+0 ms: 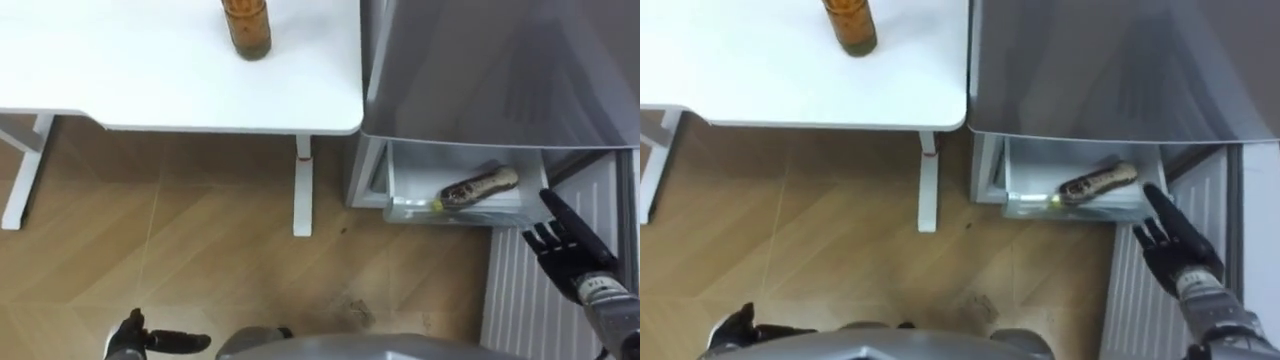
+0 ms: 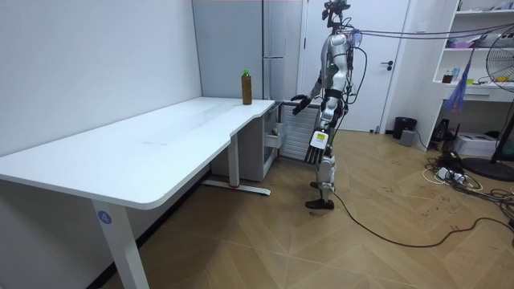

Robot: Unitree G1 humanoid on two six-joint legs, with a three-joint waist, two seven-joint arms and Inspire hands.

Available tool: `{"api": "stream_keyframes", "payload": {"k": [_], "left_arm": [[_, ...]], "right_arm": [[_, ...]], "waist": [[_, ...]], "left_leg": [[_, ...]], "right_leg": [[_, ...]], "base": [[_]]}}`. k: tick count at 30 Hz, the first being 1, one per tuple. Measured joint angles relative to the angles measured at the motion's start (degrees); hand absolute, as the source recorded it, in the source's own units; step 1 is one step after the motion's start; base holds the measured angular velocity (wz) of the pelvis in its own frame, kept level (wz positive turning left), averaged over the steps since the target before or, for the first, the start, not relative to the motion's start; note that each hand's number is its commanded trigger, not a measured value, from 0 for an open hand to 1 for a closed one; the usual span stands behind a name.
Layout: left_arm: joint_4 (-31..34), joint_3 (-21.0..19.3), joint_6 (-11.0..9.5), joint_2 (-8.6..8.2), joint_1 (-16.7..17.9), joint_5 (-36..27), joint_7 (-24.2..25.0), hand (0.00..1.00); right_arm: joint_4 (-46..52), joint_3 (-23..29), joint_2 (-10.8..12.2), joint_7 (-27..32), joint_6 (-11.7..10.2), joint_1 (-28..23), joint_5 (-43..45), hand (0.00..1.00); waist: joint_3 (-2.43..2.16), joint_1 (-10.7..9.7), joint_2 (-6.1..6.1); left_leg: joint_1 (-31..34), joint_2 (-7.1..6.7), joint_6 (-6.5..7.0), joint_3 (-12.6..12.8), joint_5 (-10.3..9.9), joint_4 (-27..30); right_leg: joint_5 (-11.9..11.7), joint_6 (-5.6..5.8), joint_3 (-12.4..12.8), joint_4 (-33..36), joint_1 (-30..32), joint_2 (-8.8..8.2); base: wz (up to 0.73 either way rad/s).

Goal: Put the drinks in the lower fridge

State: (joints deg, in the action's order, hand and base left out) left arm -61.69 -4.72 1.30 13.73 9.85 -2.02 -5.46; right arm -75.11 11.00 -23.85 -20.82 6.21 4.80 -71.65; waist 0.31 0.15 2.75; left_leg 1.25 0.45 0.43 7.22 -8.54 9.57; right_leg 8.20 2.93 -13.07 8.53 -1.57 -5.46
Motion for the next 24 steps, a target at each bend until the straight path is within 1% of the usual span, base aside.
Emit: {"api": "stream_keyframes", "payload": {"k": [3,6,7,9,10,11,13,14,15,17,19,22,24], "left_arm": [[0.0,0.0,0.0,-0.01,0.0,0.0,0.0,0.0],[0.1,-1.1,0.0,-0.27,0.5,0.5,-0.1,0.0],[0.1,-2.0,0.0,-0.4,0.7,0.5,-0.1,0.0],[0.1,-2.5,0.0,-0.4,1.0,0.4,-0.3,0.0],[0.2,-3.1,0.1,-0.68,1.0,0.5,-0.4,0.0],[0.2,-3.7,0.1,-1.23,1.0,0.5,-0.5,0.0],[0.2,-3.9,0.1,-1.65,0.9,0.5,-0.5,0.0],[0.2,-3.9,0.0,-1.63,1.0,0.4,-0.5,0.0],[0.0,-3.9,0.0,-1.63,1.1,0.4,-0.5,0.0],[-0.7,-3.9,-0.1,-1.81,1.0,0.5,-0.6,0.0],[-1.5,-3.9,-0.1,-1.9,1.0,0.5,-0.6,0.0],[-1.6,-4.1,-0.1,-1.96,1.2,0.6,-0.7,0.0],[-1.5,-4.4,-0.1,-2.04,1.5,0.6,-0.7,0.0]], "right_arm": [[-0.5,0.1,0.2,-0.9,0.0,-1.4,0.5,0.0],[-0.6,1.7,0.9,-1.9,0.1,-3.1,1.5,0.0],[-0.6,2.1,1.4,-2.0,0.1,-3.6,1.5,0.0],[-0.6,2.8,2.8,-2.0,0.0,-4.5,1.4,0.0],[-0.5,2.8,3.8,-1.9,0.1,-5.1,1.4,0.0],[-0.5,2.7,4.8,-1.9,0.1,-5.9,1.5,0.0],[-0.6,1.7,5.9,-1.9,0.1,-7.0,2.6,0.0],[-0.6,1.2,6.9,-1.9,0.1,-7.6,4.1,0.0],[-0.5,0.9,7.3,-1.9,0.1,-8.0,4.7,0.0],[-0.5,-0.7,8.8,-1.9,0.1,-9.3,7.0,0.0],[-0.5,-1.1,9.7,-1.9,0.1,-10.0,7.9,0.0],[-1.2,-2.3,10.1,-1.9,0.1,-10.7,9.0,0.0],[-1.8,-2.4,10.3,-1.9,0.1,-10.8,9.5,0.0]], "waist": [[0.19,-0.1,0.29],[0.09,-0.1,0.56],[0.07,-0.1,0.73],[0.09,-0.1,1.05],[0.1,0.1,1.15],[0.08,0.3,1.11],[0.06,0.5,0.98],[0.09,0.5,0.93],[0.14,0.5,0.78],[0.03,0.5,0.52],[0.03,0.4,0.25],[0.08,0.4,-0.13],[0.14,0.4,-0.18]], "left_leg": [[-0.9,-0.08,0.02,-0.1,-0.2,-0.1],[-1.5,-0.09,-0.03,-0.1,-0.6,0.0],[-1.5,-0.1,-0.04,-0.2,-0.7,-0.1],[-1.7,-0.09,-0.11,-0.4,-0.8,-0.1],[-1.9,-0.07,-0.16,-0.5,-0.8,-0.1],[-2.1,-0.04,-0.18,-0.4,-0.9,-0.1],[-2.6,0.13,-0.25,-0.3,-1.2,0.0],[-2.8,0.26,-0.33,-0.3,-1.3,0.0],[-2.9,0.31,-0.36,-0.3,-1.4,0.0],[-2.9,0.47,-0.41,-0.3,-1.7,0.3],[-2.9,0.57,-0.45,-0.3,-2.0,0.7],[-2.9,0.78,-0.45,-0.3,-2.5,1.2],[-2.9,0.84,-0.45,-0.3,-2.6,1.3]], "right_leg": [[0.0,0.07,0.0,-0.5,-1.4,0.0],[0.3,0.22,0.2,-0.8,-1.7,0.07],[0.3,0.23,0.3,-0.8,-1.7,0.09],[0.4,0.2,0.3,-0.9,-1.9,0.18],[0.4,0.2,0.3,-0.9,-2.3,0.22],[0.4,0.2,0.4,-0.9,-2.4,0.26],[0.4,0.19,0.5,-0.8,-2.7,0.37],[0.4,0.19,0.5,-0.8,-3.3,0.51],[0.4,0.19,0.4,-0.8,-3.3,0.57],[0.4,0.16,0.4,-0.7,-3.6,0.72],[0.3,0.14,0.5,-0.6,-3.6,0.8],[0.3,0.14,1.1,-0.3,-3.6,1.02],[0.3,0.09,1.3,-0.3,-3.6,1.11]], "base": [[0.0],[-0.03],[0.0],[0.0],[0.0],[-0.04],[-0.05],[0.0],[0.0],[-0.06],[-0.08],[-0.1],[-0.07]]}}
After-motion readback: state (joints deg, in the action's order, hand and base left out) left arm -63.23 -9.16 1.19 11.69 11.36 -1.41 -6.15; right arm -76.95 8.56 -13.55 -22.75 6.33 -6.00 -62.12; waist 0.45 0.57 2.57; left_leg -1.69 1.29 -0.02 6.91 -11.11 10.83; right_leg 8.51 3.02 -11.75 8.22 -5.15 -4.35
